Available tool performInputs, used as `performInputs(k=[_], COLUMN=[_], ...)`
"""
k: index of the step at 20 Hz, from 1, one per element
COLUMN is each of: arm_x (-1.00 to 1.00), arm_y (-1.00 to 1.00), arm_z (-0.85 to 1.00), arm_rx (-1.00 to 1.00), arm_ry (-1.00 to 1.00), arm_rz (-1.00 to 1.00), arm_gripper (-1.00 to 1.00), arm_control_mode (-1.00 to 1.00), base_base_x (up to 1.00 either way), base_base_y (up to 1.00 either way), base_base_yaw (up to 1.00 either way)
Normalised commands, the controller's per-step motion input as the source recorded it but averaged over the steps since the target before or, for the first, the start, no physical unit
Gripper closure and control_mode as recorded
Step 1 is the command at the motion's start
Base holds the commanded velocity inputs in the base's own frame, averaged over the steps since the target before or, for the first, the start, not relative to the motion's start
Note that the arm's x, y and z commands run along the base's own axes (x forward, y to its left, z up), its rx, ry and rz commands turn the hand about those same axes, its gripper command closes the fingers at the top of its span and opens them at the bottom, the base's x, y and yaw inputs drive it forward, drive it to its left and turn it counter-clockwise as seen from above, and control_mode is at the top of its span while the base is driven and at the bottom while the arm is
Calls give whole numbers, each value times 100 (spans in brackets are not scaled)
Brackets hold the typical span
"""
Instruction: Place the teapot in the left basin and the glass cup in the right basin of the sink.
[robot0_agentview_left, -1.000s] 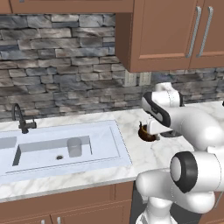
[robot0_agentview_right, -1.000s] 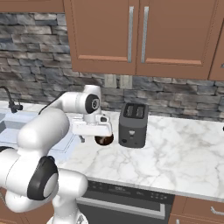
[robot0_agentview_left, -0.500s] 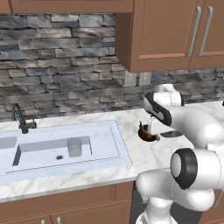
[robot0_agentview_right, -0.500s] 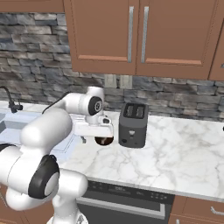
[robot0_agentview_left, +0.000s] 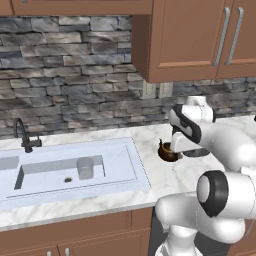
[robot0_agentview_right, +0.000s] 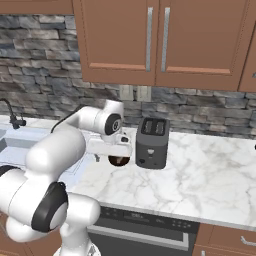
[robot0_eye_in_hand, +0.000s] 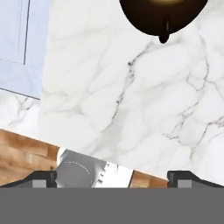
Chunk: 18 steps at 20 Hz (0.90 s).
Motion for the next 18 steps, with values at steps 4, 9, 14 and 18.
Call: performInputs(k=[4,9,14,18], arm_x=[-1,0,7,6], arm_y=[0,0,0,0], arm_z=[-6,-7,-5,-4], arm_rx=[1,0,0,0], arm_ry=[-23,-20,-8,-1], arm_rz=[3,1,0,0], arm_gripper=[-100,-100,-100,-100], arm_control_mode=[-100,-100,-100,-100], base_base_x=[0,0,0,0], base_base_y=[0,0,0,0], base_base_yaw=[0,0,0,0])
